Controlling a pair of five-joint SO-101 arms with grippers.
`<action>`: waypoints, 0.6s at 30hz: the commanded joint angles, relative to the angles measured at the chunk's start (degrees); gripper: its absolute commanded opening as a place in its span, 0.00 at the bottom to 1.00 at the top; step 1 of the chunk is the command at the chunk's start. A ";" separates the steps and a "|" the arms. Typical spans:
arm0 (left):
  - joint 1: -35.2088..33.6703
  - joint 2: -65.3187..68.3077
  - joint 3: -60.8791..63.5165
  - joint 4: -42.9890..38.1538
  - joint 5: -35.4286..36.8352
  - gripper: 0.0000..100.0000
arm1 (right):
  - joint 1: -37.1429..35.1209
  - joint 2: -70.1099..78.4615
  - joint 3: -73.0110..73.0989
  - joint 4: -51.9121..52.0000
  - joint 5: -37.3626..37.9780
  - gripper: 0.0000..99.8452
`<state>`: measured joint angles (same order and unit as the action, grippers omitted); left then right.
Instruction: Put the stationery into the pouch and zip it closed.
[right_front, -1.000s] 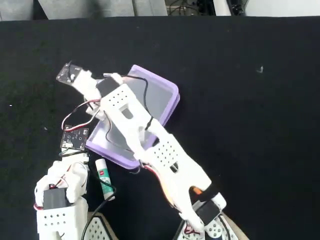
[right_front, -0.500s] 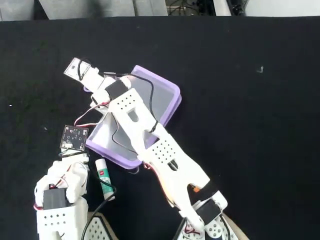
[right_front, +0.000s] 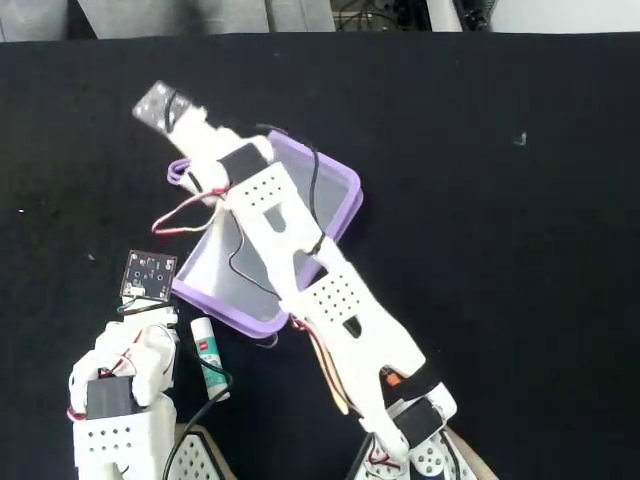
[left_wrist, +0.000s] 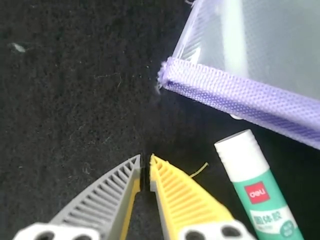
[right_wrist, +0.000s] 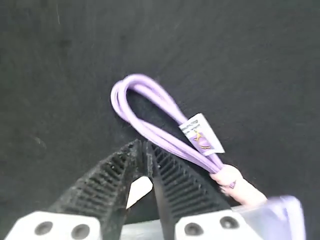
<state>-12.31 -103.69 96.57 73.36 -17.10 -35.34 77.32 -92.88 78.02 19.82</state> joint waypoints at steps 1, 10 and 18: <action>0.40 -0.53 0.66 -0.18 -0.44 0.05 | 1.14 -7.08 -2.86 1.23 -3.60 0.01; 0.40 -0.53 0.66 -0.18 -0.44 0.05 | 1.05 -0.92 -2.59 -8.53 -1.41 0.14; 0.40 -0.53 0.66 -0.18 -0.44 0.05 | -2.02 -0.22 -1.98 -0.44 9.93 0.25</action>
<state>-12.31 -103.69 96.57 73.36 -17.10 -35.16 77.93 -92.88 73.89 22.90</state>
